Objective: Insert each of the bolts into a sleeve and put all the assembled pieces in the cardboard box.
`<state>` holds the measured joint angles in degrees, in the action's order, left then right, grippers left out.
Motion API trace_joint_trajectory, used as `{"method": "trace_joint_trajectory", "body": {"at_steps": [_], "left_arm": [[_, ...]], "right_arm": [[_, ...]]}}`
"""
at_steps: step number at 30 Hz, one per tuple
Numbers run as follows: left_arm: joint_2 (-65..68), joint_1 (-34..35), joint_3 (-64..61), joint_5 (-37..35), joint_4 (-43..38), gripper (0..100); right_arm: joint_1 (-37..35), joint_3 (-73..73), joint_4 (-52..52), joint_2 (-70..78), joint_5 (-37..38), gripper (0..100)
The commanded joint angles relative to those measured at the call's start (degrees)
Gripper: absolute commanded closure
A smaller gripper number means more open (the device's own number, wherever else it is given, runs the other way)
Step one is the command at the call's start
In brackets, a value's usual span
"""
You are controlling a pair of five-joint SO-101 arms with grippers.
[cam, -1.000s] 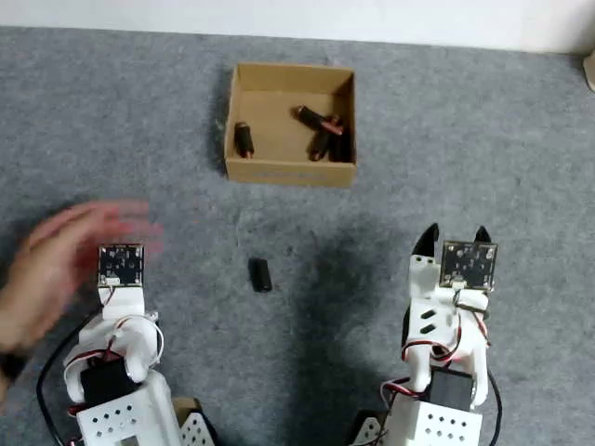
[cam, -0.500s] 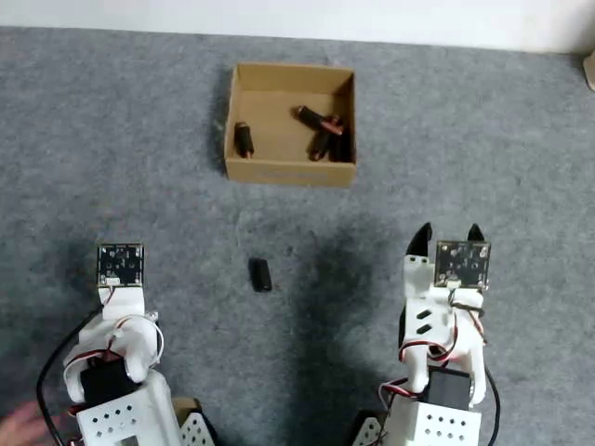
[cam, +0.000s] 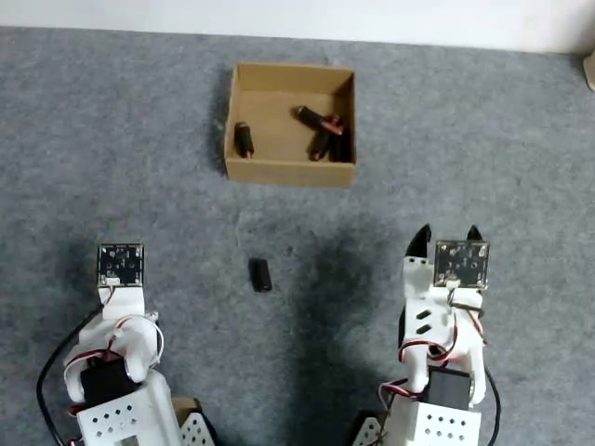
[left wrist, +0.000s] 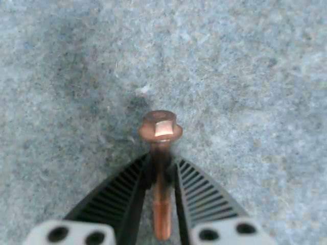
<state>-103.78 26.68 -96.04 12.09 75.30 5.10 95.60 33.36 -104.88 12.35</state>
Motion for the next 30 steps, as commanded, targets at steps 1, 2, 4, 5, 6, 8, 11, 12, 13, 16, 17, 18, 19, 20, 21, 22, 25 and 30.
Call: {"method": "trace_joint_trajectory", "body": {"at_steps": [1, 2, 4, 5, 6, 8, 11, 12, 13, 16, 17, 18, 19, 20, 21, 22, 25, 30], "left_arm": [[-0.6, 0.0, -1.1, -0.1, 0.7, 99], [-0.6, 0.0, -1.1, -0.1, 0.7, 99], [-0.6, -0.6, -1.1, -0.1, 0.7, 99], [-0.6, -1.0, -1.1, -0.1, 0.7, 99], [-0.6, -1.5, -1.1, -0.1, 0.7, 99], [-0.7, -3.8, -1.1, -0.2, 0.7, 99], [-0.7, -8.7, -1.1, 0.0, 0.7, 99], [-0.7, -8.8, -1.1, 0.0, 0.7, 99], [-0.7, -8.7, -0.8, 0.0, 0.8, 99], [-0.8, -8.3, 2.0, 0.1, 0.4, 99], [-0.7, -8.2, 2.2, 0.0, 0.1, 99], [-0.8, -8.1, 2.5, 0.0, -0.2, 99], [-0.8, -7.9, 1.9, 0.0, 0.3, 99], [-0.7, -8.3, 0.8, -0.1, 0.0, 99], [-0.8, -8.5, -0.2, -0.1, -0.2, 99], [-0.8, -8.3, -0.6, 0.0, -0.9, 99], [-0.8, -3.6, 0.0, 0.1, -2.6, 99], [-0.8, 0.5, 5.1, -0.2, -16.7, 99]], "right_arm": [[-0.7, 8.9, 1.5, -0.1, 0.9, 77.9], [-0.7, 8.9, 1.5, -0.1, 0.9, 77.9], [-0.7, 8.9, 1.5, -0.1, 0.9, 77.9], [-0.7, 8.9, 1.5, -0.1, 0.9, 77.9], [-0.7, 8.9, 1.5, -0.1, 0.9, 77.9], [-0.7, 8.9, 1.5, -0.1, 0.9, 77.9], [-0.7, 8.9, 1.5, 0.0, 0.9, 77.9], [-0.7, 8.9, 1.5, 0.0, 0.9, 77.9], [-0.7, 8.9, 1.5, 0.0, 1.0, 77.9], [-0.7, 8.9, 1.5, 0.0, 1.0, 77.9], [-0.7, 8.9, 1.6, 0.0, 1.0, 77.9], [-0.7, 8.9, 1.6, 0.0, 1.0, 77.9], [-0.7, 8.9, 1.6, 0.0, 1.0, 77.9], [-0.7, 8.9, 1.6, 0.0, 1.0, 77.9], [-0.7, 8.9, 1.6, 0.0, 1.0, 77.9], [-0.7, 8.9, 1.6, 0.0, 1.0, 77.9], [-0.7, 8.9, 1.6, 0.0, 1.0, 77.9], [-0.7, 8.9, 1.6, 0.0, 1.0, 77.9]]}}
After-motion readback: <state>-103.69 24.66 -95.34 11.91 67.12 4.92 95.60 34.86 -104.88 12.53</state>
